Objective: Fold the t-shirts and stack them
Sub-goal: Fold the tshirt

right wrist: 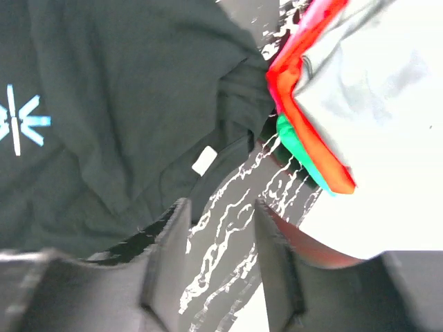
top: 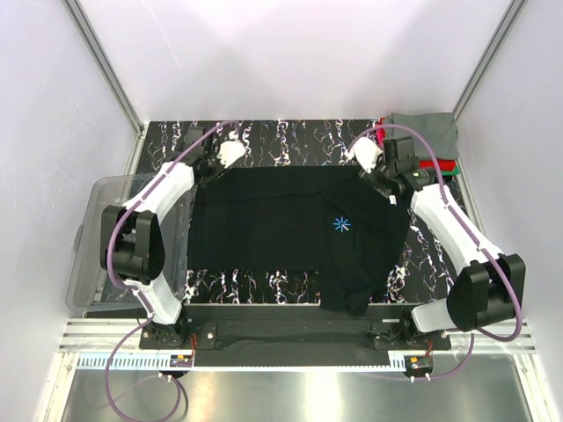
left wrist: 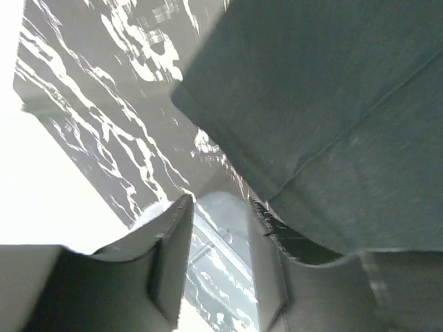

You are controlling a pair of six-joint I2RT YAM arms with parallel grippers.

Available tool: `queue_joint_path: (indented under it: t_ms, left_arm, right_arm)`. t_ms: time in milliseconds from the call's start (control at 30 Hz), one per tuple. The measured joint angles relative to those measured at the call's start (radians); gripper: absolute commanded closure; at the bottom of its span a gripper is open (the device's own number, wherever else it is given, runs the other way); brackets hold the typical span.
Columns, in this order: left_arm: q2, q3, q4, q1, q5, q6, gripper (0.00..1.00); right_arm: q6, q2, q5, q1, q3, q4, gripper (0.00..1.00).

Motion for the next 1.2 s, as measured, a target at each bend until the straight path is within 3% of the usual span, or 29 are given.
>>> queue_joint_path:
  t_ms: [133, 300, 500, 667, 1000, 1200]
  left_arm:
    - [0.011, 0.091, -0.06, -0.035, 0.027, -0.1, 0.63]
    - [0.158, 0.282, -0.146, -0.031, 0.046, -0.221, 0.81]
    - [0.293, 0.343, -0.2, -0.011, 0.043, -0.257, 0.91]
    - [0.348, 0.346, -0.218, -0.008, 0.031, -0.243, 0.97]
    - [0.355, 0.235, -0.208, -0.006, 0.001, -0.229, 0.92]
    - [0.276, 0.127, -0.211, -0.006, 0.003, -0.23, 0.93]
  right_arm:
    - [0.093, 0.072, -0.046, -0.062, 0.064, 0.022, 0.6]
    - [0.245, 0.378, -0.164, -0.208, 0.238, 0.003, 0.63]
    - [0.34, 0.653, -0.294, -0.317, 0.431, -0.074, 0.67]
    - [0.36, 0.685, -0.343, -0.348, 0.483, -0.132, 0.68]
    - [0.356, 0.684, -0.341, -0.348, 0.385, -0.179, 0.69]
    - [0.366, 0.684, -0.338, -0.349, 0.378, -0.179, 0.69]
